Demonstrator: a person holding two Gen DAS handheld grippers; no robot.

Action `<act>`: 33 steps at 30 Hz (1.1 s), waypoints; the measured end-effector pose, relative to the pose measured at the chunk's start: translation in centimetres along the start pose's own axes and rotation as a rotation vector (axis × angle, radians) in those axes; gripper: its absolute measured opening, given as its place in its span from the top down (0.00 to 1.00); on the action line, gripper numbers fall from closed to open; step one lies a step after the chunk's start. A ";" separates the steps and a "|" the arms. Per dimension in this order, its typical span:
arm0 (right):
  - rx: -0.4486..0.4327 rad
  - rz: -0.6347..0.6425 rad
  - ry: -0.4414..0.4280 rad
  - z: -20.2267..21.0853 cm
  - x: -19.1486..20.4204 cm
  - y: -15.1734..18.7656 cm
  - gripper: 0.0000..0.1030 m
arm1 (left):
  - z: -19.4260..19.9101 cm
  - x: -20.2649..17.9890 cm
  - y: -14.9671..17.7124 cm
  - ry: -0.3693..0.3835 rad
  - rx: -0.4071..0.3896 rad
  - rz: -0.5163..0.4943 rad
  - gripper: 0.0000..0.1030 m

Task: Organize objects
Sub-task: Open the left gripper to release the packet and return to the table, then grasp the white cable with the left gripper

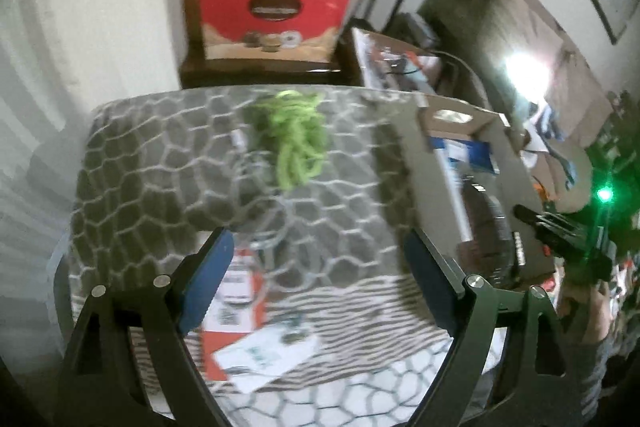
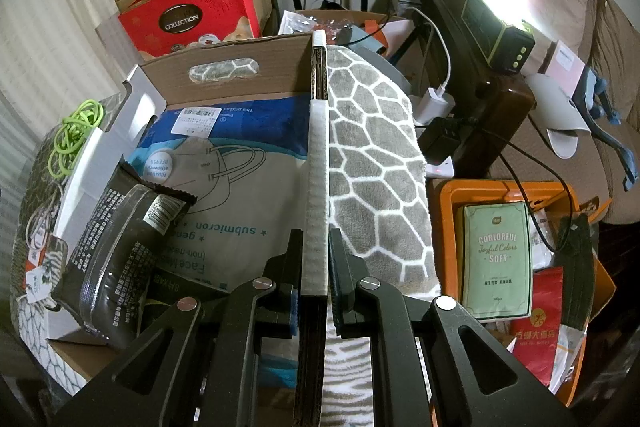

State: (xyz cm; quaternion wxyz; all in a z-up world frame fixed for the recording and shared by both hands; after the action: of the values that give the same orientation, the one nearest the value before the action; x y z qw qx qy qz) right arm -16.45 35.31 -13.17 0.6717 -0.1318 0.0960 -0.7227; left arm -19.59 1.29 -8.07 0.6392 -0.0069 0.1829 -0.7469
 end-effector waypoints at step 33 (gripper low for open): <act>0.007 -0.002 0.004 -0.2 -0.2 -0.2 0.90 | -8.6 5.3 -0.3 -0.088 0.090 0.110 0.51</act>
State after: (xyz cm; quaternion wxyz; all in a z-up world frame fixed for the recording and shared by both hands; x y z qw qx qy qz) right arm -16.72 35.54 -13.33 0.6714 -0.1279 0.0945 -0.7239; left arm -22.93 -1.46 -17.18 0.6863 -0.0009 0.1210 -0.7172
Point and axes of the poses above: each gripper's, at about its wrist camera, not at the fingertips, and z roughly against the way its jaws point, x to its left, y to its underside, the point moved 8 cm from there along -z, roughly the way its jaws point, and after that the axes turned 11 degrees about x, right-handed, at the moved point
